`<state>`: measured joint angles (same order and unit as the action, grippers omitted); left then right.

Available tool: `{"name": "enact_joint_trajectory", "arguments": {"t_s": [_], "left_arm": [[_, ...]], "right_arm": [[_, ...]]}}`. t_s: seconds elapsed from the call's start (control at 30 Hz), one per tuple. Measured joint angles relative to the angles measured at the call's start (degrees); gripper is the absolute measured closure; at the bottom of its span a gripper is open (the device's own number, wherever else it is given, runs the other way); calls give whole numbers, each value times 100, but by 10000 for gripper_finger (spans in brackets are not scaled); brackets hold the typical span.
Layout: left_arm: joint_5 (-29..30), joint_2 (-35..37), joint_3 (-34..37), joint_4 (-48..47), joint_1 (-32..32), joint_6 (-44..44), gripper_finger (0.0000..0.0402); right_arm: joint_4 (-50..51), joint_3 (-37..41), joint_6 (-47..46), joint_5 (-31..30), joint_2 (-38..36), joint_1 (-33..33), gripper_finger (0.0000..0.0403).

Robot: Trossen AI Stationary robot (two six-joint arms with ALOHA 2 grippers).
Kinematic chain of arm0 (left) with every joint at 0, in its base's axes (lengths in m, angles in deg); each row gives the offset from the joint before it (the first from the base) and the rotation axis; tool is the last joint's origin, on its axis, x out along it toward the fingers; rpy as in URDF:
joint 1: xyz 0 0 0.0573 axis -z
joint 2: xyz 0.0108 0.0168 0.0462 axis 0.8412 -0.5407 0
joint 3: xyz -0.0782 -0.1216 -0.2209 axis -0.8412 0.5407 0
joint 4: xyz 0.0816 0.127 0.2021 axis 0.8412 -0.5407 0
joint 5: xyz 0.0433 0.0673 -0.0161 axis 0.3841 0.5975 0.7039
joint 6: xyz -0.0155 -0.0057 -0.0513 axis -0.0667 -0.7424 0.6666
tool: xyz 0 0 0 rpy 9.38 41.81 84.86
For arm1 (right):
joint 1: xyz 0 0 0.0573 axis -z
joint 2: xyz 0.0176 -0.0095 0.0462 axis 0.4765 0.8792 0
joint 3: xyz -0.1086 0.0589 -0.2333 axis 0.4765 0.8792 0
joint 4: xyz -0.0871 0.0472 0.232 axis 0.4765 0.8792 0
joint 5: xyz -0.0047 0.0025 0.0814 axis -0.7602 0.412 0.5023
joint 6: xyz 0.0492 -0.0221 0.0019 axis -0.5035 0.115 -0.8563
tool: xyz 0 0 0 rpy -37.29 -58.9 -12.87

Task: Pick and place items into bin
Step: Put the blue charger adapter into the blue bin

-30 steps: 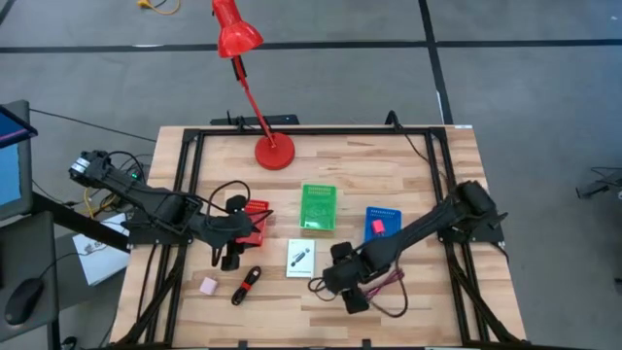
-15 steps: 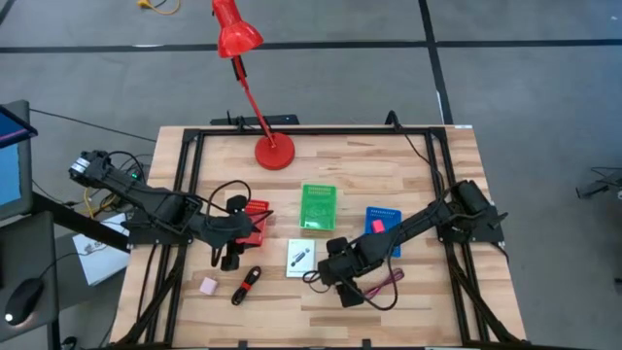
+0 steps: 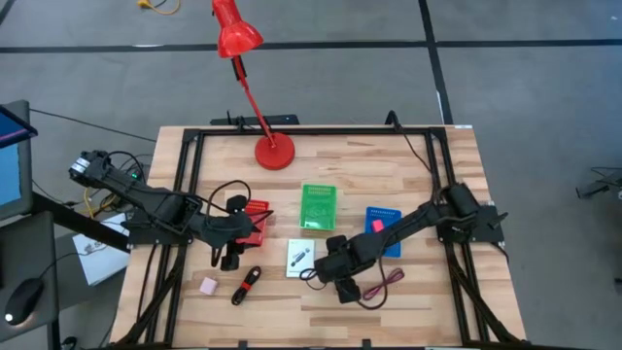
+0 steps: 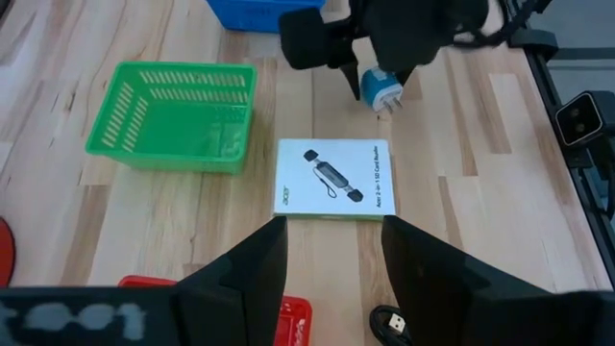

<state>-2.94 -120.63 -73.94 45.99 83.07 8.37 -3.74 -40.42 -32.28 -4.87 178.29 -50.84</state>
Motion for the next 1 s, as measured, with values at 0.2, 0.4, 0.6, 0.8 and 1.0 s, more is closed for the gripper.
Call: {"name": "enact_joint_trajectory", "arguments": {"t_s": [0.2, 0.4, 0.6, 0.8, 1.0], "left_arm": [[2, 0, 0, -32, -2, 0, 240], [4, 0, 0, -37, 0, 7, 240], [-14, 4, 0, -39, 0, 220, 240], [-48, 7, 0, -52, 0, 245, 240], [-50, 9, 0, -93, 0, 232, 240]], "right_arm": [[91, -9, 248, 234, 78, 22, 192], [217, -67, 247, 341, 5, 102, 265], [797, -367, 67, 296, 2, 197, 266], [2202, -812, -386, 147, -6, 200, 262], [3839, -1429, -832, -87, -6, 136, 263]]}}
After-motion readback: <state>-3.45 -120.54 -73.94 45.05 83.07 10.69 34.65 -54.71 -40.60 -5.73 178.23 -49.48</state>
